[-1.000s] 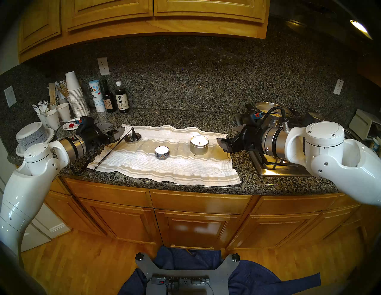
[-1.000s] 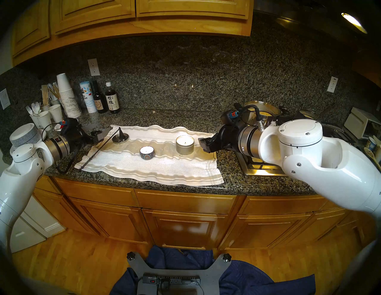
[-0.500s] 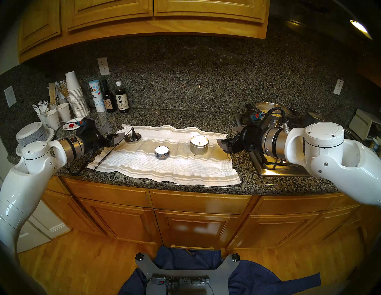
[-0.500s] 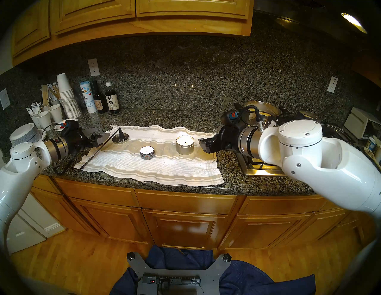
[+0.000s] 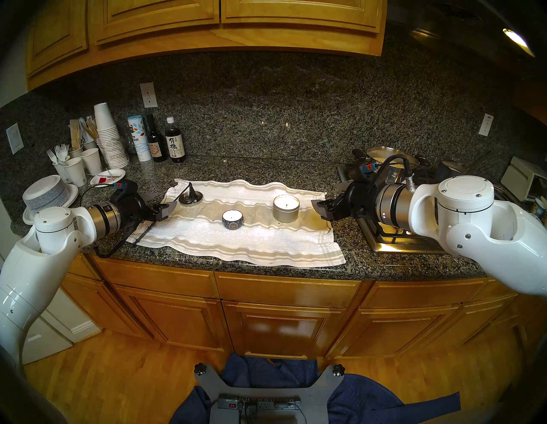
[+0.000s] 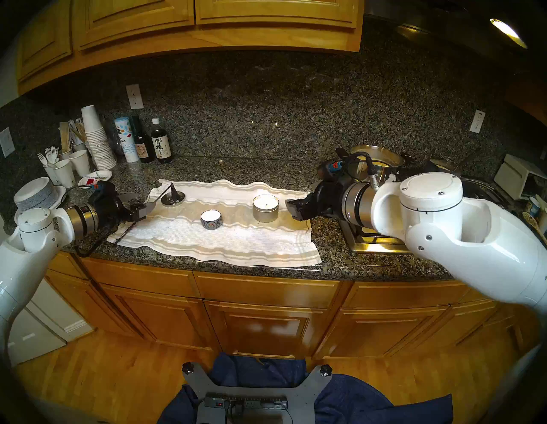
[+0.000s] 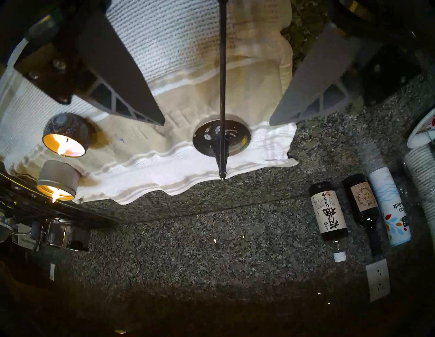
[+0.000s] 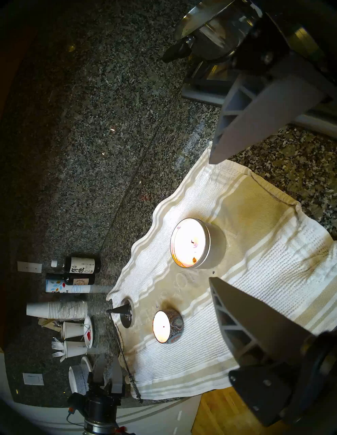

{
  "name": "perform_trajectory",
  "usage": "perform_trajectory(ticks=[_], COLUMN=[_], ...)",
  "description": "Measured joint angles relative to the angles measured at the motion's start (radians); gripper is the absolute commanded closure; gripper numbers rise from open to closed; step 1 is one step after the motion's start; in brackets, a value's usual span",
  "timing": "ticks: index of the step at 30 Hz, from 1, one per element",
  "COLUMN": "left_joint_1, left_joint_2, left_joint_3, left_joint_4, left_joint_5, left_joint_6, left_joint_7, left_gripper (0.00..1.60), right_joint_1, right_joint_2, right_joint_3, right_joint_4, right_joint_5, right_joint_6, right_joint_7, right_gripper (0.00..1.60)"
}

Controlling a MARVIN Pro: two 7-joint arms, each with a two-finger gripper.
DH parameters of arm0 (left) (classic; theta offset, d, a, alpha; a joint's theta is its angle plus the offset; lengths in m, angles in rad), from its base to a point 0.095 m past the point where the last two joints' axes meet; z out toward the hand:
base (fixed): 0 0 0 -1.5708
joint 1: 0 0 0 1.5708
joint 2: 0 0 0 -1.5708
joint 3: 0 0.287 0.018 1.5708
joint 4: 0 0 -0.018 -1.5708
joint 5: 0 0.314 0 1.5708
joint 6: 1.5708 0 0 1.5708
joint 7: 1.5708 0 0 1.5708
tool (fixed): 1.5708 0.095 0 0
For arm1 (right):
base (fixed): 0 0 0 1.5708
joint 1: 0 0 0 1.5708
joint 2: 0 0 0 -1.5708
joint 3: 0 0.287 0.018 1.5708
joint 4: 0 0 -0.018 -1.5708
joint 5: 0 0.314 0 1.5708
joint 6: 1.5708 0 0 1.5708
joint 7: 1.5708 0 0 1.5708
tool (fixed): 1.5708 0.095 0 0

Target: Put out candle flame

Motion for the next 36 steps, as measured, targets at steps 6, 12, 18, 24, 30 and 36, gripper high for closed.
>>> perform_trajectory(ticks=[6,12,18,24,30,36], left_joint_1=[-0.005,-0.012,-0.014,-0.017,-0.017,-0.017], left_joint_2=[-0.015,-0.026,-0.030,-0.030,-0.030,-0.029], left_joint_3=[0.017,0.036,0.047,0.052,0.054,0.054], left_joint_4=[0.008,0.021,0.030,0.037,0.041,0.043], left_joint_5=[0.018,0.036,0.050,0.061,0.062,0.059], left_joint_6=[-0.010,-0.020,-0.026,-0.030,-0.031,-0.030], left_joint_7=[0.016,0.021,0.024,0.019,0.006,-0.004], left_gripper=[0.00,0.38,0.42,0.41,0.60,0.68], right_joint_1=[0.000,0.000,0.000,0.000,0.000,0.000], right_joint_2=[0.000,0.000,0.000,0.001,0.001,0.001], right_joint_3=[0.000,-0.001,-0.001,-0.001,-0.001,-0.001], right_joint_4=[0.000,0.000,0.000,0.000,0.000,0.000], right_joint_5=[0.000,0.000,0.000,0.000,0.000,0.000], right_joint_6=[0.000,0.000,0.000,0.000,0.000,0.000], right_joint_7=[0.000,0.000,0.000,0.000,0.000,0.000], right_gripper=[0.00,0.00,0.00,0.00,0.00,0.00])
